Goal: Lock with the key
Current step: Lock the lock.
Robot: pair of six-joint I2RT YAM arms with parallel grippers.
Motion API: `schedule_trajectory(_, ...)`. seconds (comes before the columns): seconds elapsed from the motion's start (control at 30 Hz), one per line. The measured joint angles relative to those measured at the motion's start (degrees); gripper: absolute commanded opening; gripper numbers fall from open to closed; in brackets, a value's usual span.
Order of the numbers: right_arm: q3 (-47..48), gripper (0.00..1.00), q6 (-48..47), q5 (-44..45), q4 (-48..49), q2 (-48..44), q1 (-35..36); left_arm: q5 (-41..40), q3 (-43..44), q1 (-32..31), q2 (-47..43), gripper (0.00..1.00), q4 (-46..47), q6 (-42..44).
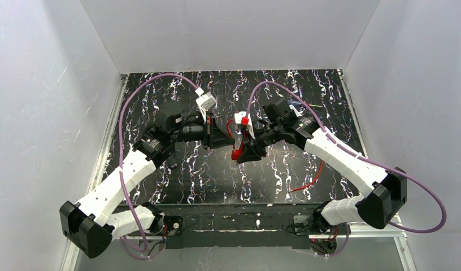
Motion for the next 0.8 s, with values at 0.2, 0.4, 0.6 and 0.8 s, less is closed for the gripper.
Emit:
schedule_trajectory(0.2, 0.0, 0.01, -0.9, 0.3, -0.3, 0.0, 0.3, -0.7, -0.2, -0.1, 0.0, 0.0, -0.1, 1.2)
schedule_trajectory(0.4, 0.0, 0.01, -1.0, 1.4, -1.3, 0.0, 0.6, 0.0, -0.4, -0.1, 0.0, 0.0, -1.6, 4.3)
schedule_trajectory(0.6, 0.0, 0.01, -0.4, 2.1, -1.4, 0.2, 1.2, 0.7, -0.8, -0.5, -0.9, 0.0, -2.5, 7.7)
schedule_trajectory(0.8, 0.0, 0.01, 0.8, 2.6, -2.4, 0.7, 1.4, 1.2, -1.5, -2.2, -1.4, 0.0, -3.3, 10.1)
